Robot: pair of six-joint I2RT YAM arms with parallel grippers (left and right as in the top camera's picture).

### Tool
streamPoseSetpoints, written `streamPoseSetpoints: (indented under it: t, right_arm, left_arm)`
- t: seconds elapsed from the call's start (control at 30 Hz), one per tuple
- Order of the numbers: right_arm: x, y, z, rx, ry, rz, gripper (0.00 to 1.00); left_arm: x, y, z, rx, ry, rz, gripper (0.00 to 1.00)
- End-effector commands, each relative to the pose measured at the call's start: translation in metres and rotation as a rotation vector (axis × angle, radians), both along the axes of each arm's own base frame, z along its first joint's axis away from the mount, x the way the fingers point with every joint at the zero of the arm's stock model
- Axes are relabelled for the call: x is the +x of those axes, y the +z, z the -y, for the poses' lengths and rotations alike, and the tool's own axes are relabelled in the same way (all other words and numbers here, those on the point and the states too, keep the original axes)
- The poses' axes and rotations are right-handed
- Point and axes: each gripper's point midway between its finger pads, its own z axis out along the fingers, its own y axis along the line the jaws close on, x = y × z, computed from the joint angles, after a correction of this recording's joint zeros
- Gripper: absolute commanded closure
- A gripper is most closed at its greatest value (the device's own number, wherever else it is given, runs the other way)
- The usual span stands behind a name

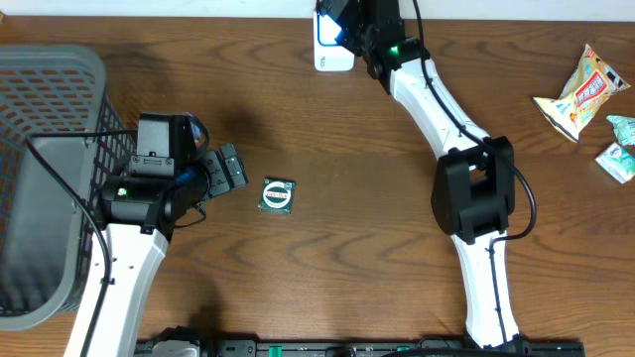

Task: Scan the item barcode
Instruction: 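Hold the orange pack against the scanner face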

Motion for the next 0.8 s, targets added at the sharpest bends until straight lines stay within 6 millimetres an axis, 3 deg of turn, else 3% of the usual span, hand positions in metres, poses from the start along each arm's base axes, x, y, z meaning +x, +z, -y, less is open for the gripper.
streamPoseSetpoints:
  t: [0.0, 0.3, 0.43, 0.57, 0.77]
  right_arm:
    - [0.006, -0.014, 0.009, -0.092, -0.034, 0.019, 0.99]
    - [0.001, -0.022, 0.005, -0.114, -0.028, -0.003, 0.99]
    - [-0.005, -0.044, 0.006, -0.271, 0.048, -0.031, 0.99]
    - [-0.004, -0.061, 0.012, -0.288, 0.010, -0.057, 0.99]
    - [0.010, -0.036, 0.021, -0.237, -0.121, 0.032, 0.99]
  left_arm:
    - [0.002, 0.002, -0.004, 0.012, 0.010, 0.005, 0.02]
    - [0.002, 0.002, -0.004, 0.012, 0.010, 0.006, 0.02]
    - [0.002, 0.002, -0.004, 0.012, 0.010, 0.005, 0.02]
    - [0.002, 0.002, -0.004, 0.012, 0.010, 0.006, 0.02]
    - [0.002, 0.002, -0.004, 0.012, 0.010, 0.005, 0.02]
